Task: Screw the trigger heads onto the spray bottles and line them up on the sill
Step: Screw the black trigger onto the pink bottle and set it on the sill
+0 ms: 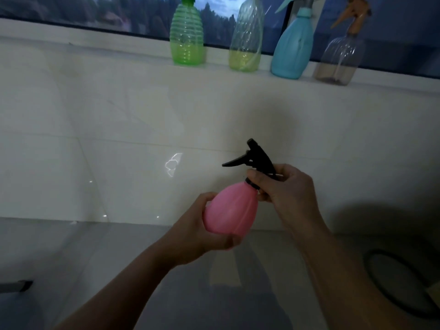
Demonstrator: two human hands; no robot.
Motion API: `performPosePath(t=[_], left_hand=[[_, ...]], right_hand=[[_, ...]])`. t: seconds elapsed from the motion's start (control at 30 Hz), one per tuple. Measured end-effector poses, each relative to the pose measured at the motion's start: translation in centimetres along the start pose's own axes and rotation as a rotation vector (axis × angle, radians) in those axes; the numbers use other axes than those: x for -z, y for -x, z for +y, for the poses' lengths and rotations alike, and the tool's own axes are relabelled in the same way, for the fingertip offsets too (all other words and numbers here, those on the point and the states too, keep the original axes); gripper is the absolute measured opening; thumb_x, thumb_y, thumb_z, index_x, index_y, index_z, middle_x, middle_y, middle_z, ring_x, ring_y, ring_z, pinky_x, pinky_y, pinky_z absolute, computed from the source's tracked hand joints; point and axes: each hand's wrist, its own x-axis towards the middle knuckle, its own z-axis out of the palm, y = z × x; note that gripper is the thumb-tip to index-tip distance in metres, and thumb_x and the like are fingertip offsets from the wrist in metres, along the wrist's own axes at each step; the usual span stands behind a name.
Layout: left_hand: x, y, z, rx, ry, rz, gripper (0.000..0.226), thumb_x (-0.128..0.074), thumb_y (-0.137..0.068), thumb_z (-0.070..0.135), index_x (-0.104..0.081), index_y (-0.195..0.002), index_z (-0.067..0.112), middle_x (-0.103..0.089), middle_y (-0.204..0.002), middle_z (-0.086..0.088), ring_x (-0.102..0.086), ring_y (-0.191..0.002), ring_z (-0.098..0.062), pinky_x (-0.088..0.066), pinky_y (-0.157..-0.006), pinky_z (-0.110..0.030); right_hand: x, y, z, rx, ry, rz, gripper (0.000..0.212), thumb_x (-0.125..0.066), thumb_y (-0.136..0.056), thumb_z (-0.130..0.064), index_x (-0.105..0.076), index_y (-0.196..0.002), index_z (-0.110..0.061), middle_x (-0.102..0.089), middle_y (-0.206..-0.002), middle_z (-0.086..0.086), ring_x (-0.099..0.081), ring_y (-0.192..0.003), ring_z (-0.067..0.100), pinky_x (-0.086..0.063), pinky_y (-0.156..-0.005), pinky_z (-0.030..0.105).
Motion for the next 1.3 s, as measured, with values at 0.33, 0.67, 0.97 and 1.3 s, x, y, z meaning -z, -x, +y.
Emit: performPosePath(t=[0.33,0.67,0.97,1.3], left_hand=[[-3.5,-5.0,5.8,-0.218,0.266,0.314,0.087,-0.096,-0.050,0.025,-0.052,-0.124,0.036,-0.067,-0.117,0.008,-0.070,-0.097,-0.001,-0.059,-0.070,-0.018],[-7.9,-16.0,17.8,-0.343,-0.134,0.144,0.125,-0.091,-0.068,0.037,-0.004,-0.158,0.035,-0.017,-0.160,0.012,-0.026,-0.144,-0.012,-0.038,-0.116,-0.043],[-15.4,-24.3,25.6,-0.455,-0.118,0.022,0.083,-0.060,-0.089,-0.006,-0.022,-0.153,0.030,-0.033,-0.139,0.014,-0.035,-0.129,-0.007,-0.034,-0.106,-0.025],[-20.5,-31.6,29.2,-0.307,-0.244,-0.114,0.079,-0.053,-0.092,-0.009,-0.015,-0.155,0.019,-0.044,-0.138,-0.021,-0.055,-0.118,-0.038,-0.053,-0.072,-0.027]], right_hand=[[-0.7,0.1,-2.7,-0.040,0.327,-0.086,0.119,-0.078,-0.034,-0.066,-0.043,-0.143,-0.035,-0.056,-0.128,-0.008,-0.063,-0.104,0.013,-0.061,-0.076,0.033],[8.2,-9.3,-10.0,0.141,0.408,0.243,0.100,-0.085,-0.067,-0.049,-0.029,-0.149,-0.036,-0.049,-0.139,-0.004,-0.056,-0.120,0.024,-0.056,-0.091,0.049],[16.3,-19.6,-14.2,0.261,0.422,0.416,0.095,-0.090,-0.066,-0.035,-0.031,-0.140,-0.033,-0.053,-0.135,0.004,-0.059,-0.109,0.030,-0.055,-0.087,0.049],[23.1,-28.9,-11.9,0.285,0.434,0.347,0.095,-0.088,-0.069,-0.031,-0.029,-0.143,-0.028,-0.048,-0.139,0.008,-0.054,-0.106,0.025,-0.054,-0.078,0.040]])
